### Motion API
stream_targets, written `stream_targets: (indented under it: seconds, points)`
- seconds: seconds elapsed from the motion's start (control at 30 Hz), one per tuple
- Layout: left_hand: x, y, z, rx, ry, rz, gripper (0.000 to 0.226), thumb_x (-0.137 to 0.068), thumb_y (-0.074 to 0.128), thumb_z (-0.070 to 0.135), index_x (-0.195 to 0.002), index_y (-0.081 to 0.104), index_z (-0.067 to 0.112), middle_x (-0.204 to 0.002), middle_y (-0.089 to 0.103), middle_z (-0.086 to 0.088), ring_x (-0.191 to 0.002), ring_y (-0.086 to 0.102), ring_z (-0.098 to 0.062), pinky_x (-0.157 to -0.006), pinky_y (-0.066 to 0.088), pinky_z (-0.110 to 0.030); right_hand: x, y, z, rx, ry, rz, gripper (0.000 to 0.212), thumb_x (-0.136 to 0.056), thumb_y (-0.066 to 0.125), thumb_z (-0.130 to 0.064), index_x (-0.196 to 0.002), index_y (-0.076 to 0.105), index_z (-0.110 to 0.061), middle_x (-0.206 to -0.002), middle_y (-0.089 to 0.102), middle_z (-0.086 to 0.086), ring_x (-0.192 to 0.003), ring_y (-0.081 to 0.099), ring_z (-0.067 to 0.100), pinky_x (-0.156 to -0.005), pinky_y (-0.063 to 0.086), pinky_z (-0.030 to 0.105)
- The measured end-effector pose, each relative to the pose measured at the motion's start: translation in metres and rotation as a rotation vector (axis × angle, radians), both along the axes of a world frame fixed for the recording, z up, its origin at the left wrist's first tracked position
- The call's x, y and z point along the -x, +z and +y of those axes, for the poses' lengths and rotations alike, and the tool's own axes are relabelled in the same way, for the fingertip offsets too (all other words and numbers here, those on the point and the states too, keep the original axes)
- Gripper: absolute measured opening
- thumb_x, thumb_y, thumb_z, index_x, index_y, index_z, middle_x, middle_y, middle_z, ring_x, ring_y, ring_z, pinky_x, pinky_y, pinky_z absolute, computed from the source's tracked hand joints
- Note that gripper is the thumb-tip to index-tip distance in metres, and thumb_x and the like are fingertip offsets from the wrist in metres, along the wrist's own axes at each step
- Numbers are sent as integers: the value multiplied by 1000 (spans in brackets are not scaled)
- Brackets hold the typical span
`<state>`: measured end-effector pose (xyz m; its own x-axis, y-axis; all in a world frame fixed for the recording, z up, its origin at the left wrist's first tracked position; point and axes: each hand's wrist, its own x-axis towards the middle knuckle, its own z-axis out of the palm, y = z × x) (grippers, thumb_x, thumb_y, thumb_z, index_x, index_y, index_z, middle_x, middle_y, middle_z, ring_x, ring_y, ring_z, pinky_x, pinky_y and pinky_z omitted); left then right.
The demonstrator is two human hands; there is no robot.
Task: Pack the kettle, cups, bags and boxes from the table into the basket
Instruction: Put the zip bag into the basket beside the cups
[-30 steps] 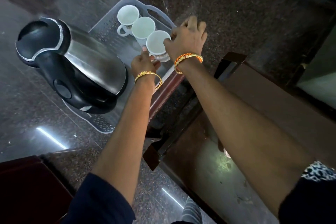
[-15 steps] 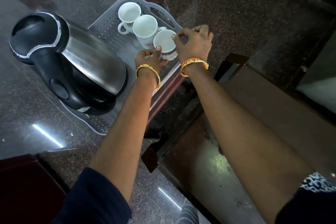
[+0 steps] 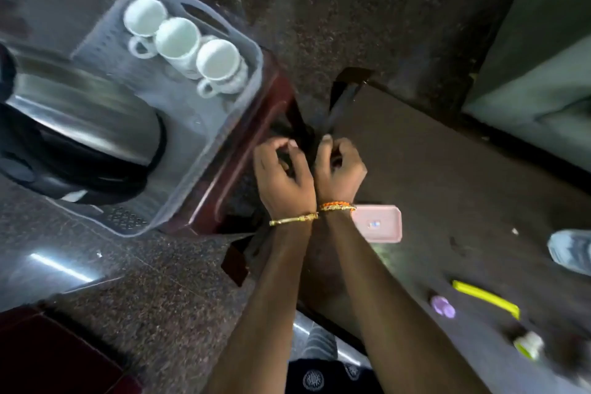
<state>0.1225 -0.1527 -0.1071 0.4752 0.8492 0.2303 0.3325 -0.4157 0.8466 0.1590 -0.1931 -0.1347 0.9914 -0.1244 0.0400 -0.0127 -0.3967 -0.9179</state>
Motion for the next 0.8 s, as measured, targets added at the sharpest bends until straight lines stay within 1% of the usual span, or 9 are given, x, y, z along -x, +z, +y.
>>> stream_targets:
  seconds: [0.1,0.2,0.4,0.47,0.53,0.6,0.67,0.73,0.8]
  points:
    - [29,-20,-61,97,-203,120,23,-91,52,20,-90,62,-1,-71,65,-15,-61,61,-28,-58,47,-32,30,-21,-63,200,-164,189,38,-86,50,-34,-53,40,-19,-46,42,1,-47,41,19,-48,34,31]
    - [57,-36,-121,91,-395,235,39,-90,41,32,-87,63,1,-70,67,-15,-60,62,-33,-53,46,-35,59,-35,-131,95,-279,270,38,-84,50,-27,-51,32,-20,-41,31,-6,-47,33,11,-47,23,25]
    - [93,-49,-220,38,-698,383,37,-91,41,27,-68,55,2,-57,61,-19,-53,57,-38,-45,40,-37,112,-40,-249,117,-462,312,41,-86,49,-29,-50,31,-20,-36,30,-4,-45,27,15,-42,20,19]
    - [101,-51,-251,28,-826,448,32,-93,44,25,-68,53,7,-59,61,-16,-55,57,-32,-47,39,-37,125,-37,-287,89,-552,341,43,-86,49,-28,-49,29,-23,-36,29,-6,-41,26,12,-43,20,23]
    - [104,-51,-285,-1,-943,522,28,-92,48,21,-70,55,5,-60,61,-16,-56,59,-37,-45,39,-35,136,-32,-329,132,-673,337,41,-87,50,-24,-50,33,-21,-38,25,-8,-44,27,13,-45,19,24]
    - [105,-49,-317,-35,-1078,546,28,-91,50,21,-69,55,5,-60,61,-16,-56,60,-39,-42,39,-34,145,-28,-369,167,-783,309,38,-88,51,-21,-52,44,-12,-39,34,-3,-49,31,13,-46,19,23]
    - [106,-46,-356,-99,-1294,504,29,-90,49,24,-68,56,7,-61,63,-15,-56,61,-37,-41,40,-33,154,-27,-410,176,-898,318,38,-89,50,-23,-56,49,-5,-45,47,13,-51,34,13,-48,23,24]
    - [109,-45,-395,-177,-1540,452,28,-87,46,26,-68,57,9,-63,65,-13,-57,63,-35,-40,42,-33,165,-26,-449,220,-973,349,39,-89,49,-25,-58,50,-2,-52,53,20,-50,36,12,-51,30,30]
    - [112,-45,-432,-189,-1694,455,21,-87,51,23,-73,58,9,-70,67,-14,-64,65,-36,-44,45,-37,176,-27,-485,303,-1034,332,38,-90,49,-19,-58,50,2,-59,54,25,-58,48,31,-56,37,41]
